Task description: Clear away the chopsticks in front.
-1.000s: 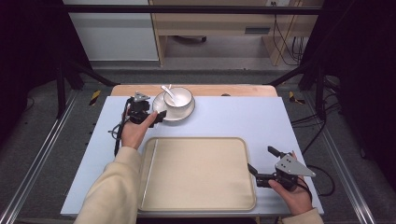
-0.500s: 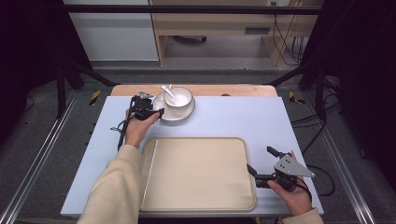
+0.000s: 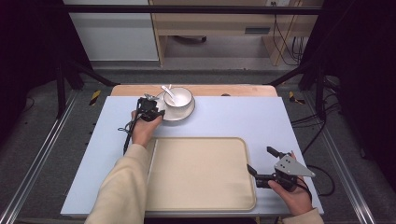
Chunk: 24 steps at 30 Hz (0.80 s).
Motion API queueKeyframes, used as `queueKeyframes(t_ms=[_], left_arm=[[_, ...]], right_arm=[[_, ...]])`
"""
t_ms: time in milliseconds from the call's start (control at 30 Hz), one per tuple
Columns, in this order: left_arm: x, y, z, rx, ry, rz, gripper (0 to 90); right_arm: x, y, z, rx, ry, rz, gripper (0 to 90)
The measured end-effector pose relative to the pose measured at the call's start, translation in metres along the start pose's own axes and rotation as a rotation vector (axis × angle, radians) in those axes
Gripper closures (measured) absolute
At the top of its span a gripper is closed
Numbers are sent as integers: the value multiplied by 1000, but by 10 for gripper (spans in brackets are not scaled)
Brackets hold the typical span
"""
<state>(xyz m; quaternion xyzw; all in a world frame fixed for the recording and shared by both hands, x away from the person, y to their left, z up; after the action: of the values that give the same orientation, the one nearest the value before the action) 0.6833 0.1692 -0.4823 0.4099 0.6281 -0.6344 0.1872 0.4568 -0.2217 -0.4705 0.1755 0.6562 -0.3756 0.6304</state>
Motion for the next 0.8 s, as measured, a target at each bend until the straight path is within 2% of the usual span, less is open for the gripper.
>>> queueKeyframes(t_ms=[367,800], left_arm=[[3,5,4,-13,3,-25,753],[4,8,5,-49,-19,-31,834]], right_arm=[[0,0,0,-2,1,0,50],[0,0,0,-2,3,1,50]])
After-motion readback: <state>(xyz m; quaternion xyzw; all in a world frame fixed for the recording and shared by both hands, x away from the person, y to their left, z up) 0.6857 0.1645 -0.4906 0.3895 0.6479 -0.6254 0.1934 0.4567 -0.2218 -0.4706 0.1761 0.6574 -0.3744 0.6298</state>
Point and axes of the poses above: each handheld gripper's, and its own axes: y roughly forward along the jaws, x roughly out of its underside, z roughly to its right, the point moved 6 cm from there along y, roughly forward along the jaws, and after that the axes turned 8 degrees about -x, right-handed, at the moved point
